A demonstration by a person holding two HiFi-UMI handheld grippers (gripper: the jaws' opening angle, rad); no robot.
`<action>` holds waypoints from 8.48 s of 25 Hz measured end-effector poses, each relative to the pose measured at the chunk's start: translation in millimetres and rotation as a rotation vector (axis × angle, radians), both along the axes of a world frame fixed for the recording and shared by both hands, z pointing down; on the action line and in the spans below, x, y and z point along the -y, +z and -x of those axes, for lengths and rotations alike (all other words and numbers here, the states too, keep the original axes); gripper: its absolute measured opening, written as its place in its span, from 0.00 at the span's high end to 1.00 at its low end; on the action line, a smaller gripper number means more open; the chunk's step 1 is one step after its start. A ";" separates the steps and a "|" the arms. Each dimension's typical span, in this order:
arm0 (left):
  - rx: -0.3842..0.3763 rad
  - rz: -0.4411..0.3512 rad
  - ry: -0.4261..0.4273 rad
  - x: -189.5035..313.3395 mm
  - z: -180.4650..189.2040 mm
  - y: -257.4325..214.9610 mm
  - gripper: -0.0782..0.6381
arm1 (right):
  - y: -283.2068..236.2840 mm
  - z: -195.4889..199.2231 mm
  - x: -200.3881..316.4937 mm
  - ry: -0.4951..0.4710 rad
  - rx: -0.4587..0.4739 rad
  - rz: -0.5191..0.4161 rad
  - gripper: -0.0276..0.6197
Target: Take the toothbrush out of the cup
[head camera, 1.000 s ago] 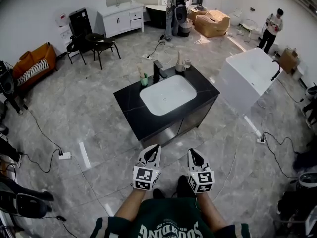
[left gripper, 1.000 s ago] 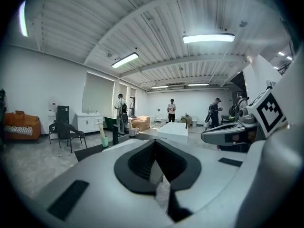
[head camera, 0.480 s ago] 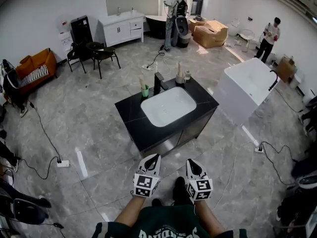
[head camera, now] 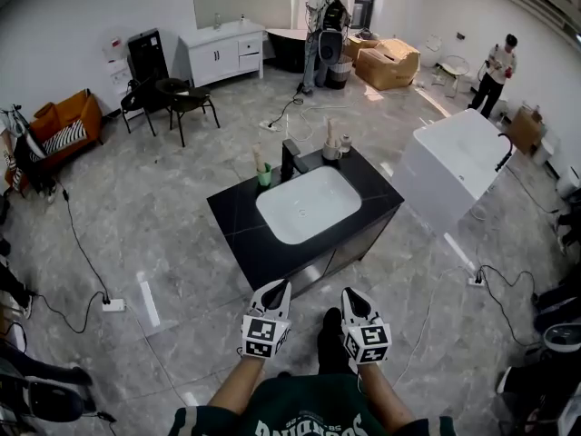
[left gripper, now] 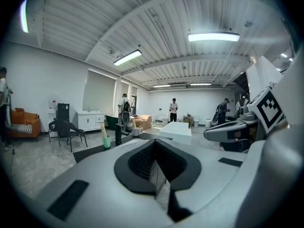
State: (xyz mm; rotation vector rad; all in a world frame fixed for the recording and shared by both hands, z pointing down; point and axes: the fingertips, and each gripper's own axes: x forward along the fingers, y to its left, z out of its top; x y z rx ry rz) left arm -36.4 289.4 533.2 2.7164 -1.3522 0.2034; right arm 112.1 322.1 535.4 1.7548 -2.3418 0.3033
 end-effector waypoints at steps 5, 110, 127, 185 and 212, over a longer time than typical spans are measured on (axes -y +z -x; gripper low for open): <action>0.011 0.008 -0.026 51.4 -13.9 6.9 0.88 | -0.1 -20.9 56.8 -0.019 0.008 -0.011 0.89; -0.063 0.280 -0.672 375.3 141.6 99.0 0.88 | 141.2 226.0 623.0 -0.759 -0.150 0.268 0.75; -0.060 0.237 -0.651 372.3 125.4 81.9 0.88 | 51.6 207.8 609.7 -0.750 -0.037 0.092 0.80; -0.062 0.295 -0.839 274.4 191.0 106.1 0.88 | 242.9 231.2 356.4 -0.817 0.111 1.045 0.82; -0.065 0.287 -0.730 302.9 164.7 102.0 0.87 | 223.9 215.6 385.0 -0.844 0.212 0.950 0.88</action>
